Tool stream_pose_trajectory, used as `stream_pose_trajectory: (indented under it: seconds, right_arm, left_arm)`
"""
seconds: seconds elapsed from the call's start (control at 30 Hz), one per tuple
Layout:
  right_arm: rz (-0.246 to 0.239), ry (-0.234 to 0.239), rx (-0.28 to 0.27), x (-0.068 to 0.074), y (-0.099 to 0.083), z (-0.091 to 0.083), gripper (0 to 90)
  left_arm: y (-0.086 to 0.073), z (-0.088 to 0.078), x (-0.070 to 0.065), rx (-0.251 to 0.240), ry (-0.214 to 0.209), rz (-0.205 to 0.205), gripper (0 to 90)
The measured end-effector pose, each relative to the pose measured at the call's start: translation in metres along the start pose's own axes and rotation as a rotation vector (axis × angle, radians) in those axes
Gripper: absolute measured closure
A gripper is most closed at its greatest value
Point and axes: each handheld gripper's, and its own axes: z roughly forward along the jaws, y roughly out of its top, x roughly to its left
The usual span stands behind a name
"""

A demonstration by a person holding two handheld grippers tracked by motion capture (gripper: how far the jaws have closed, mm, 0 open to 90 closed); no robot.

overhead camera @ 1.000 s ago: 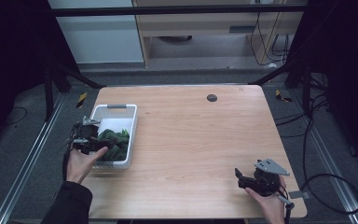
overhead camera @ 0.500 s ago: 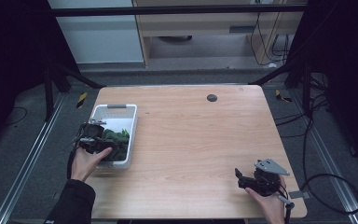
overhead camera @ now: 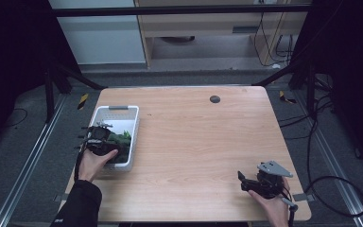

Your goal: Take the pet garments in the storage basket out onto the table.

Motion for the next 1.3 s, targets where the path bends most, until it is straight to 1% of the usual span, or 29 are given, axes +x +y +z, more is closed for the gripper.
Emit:
stream_pose_trajectory:
  seconds: [0.13, 0.3, 0.33, 0.4, 0.47, 0.57, 0.7, 0.73, 0.8, 0.83, 0.87, 0.9, 0.93, 1.03, 1.07, 1.13, 1.17, 1.23, 1.27, 1.3]
  right_arm:
    - [-0.006, 0.002, 0.005, -0.001, 0.0, 0.001, 7.8]
    - [0.0, 0.006, 0.01, 0.0, 0.0, 0.001, 7.6]
    - [0.0, 0.007, 0.01, 0.0, 0.0, 0.001, 7.5]
    - [0.001, 0.007, 0.012, 0.0, 0.0, 0.001, 7.3]
    - [-0.004, 0.007, 0.011, 0.0, 0.0, 0.001, 7.2]
    - [-0.004, 0.007, 0.012, -0.001, 0.0, 0.001, 7.1]
    - [-0.001, 0.008, 0.014, -0.001, 0.0, 0.001, 7.1]
    - [-0.001, 0.007, 0.014, -0.001, 0.0, 0.001, 7.1]
    - [-0.001, 0.008, 0.014, -0.001, 0.0, 0.001, 7.1]
    - [-0.001, 0.008, 0.014, -0.001, 0.0, 0.001, 7.1]
    - [-0.005, 0.007, 0.013, -0.001, 0.0, 0.001, 7.1]
    - [-0.005, 0.007, 0.013, -0.001, 0.0, 0.001, 7.1]
    - [-0.005, 0.009, 0.014, -0.001, 0.0, 0.001, 7.1]
    - [-0.006, 0.01, 0.019, -0.001, -0.001, 0.002, 6.9]
    - [-0.007, 0.009, 0.02, -0.001, -0.001, 0.002, 6.9]
    - [-0.004, 0.009, 0.02, -0.001, -0.001, 0.002, 6.8]
    - [-0.003, 0.009, 0.019, -0.001, -0.001, 0.002, 6.8]
    - [-0.005, 0.008, 0.017, -0.001, -0.001, 0.002, 6.8]
    - [-0.006, 0.007, 0.016, -0.001, -0.001, 0.002, 6.8]
    - [-0.006, 0.007, 0.016, -0.001, -0.001, 0.002, 6.8]
  left_arm:
    - [0.001, 0.004, 0.002, 0.009, -0.007, -0.013, 22.7]
    - [0.001, 0.007, 0.003, 0.02, -0.002, -0.024, 29.0]
    - [0.001, 0.007, 0.003, 0.024, 0.001, -0.025, 29.0]
    - [0.001, 0.009, 0.003, 0.03, 0.006, -0.029, 35.7]
    - [0.001, 0.01, 0.002, 0.037, 0.007, -0.03, 40.4]
    - [0.001, 0.011, 0.001, 0.05, 0.023, -0.03, 48.0]
    - [0.0, 0.011, 0.003, 0.059, 0.019, -0.042, 59.8]
    - [0.0, 0.011, 0.004, 0.064, 0.016, -0.051, 62.4]
    - [0.0, 0.011, 0.005, 0.064, 0.014, -0.053, 67.4]
    - [0.0, 0.011, 0.005, 0.065, 0.013, -0.054, 67.4]
    - [0.0, 0.011, 0.005, 0.063, 0.012, -0.06, 71.8]
    - [0.0, 0.011, 0.005, 0.063, 0.012, -0.06, 73.8]
    - [-0.001, 0.01, 0.006, 0.061, 0.009, -0.06, 73.8]
    - [-0.002, 0.009, 0.007, 0.055, 0.008, -0.055, 78.6]
    - [-0.002, 0.006, 0.008, 0.042, 0.009, -0.056, 79.2]
    - [-0.002, 0.005, 0.009, 0.035, 0.01, -0.06, 79.9]
    - [-0.002, 0.001, 0.011, 0.023, 0.006, -0.064, 80.1]
    - [-0.002, -0.002, 0.012, 0.02, 0.006, -0.063, 80.2]
    - [-0.001, -0.008, 0.013, 0.007, 0.001, -0.061, 80.3]
    - [-0.001, -0.008, 0.013, 0.007, 0.001, -0.061, 80.3]
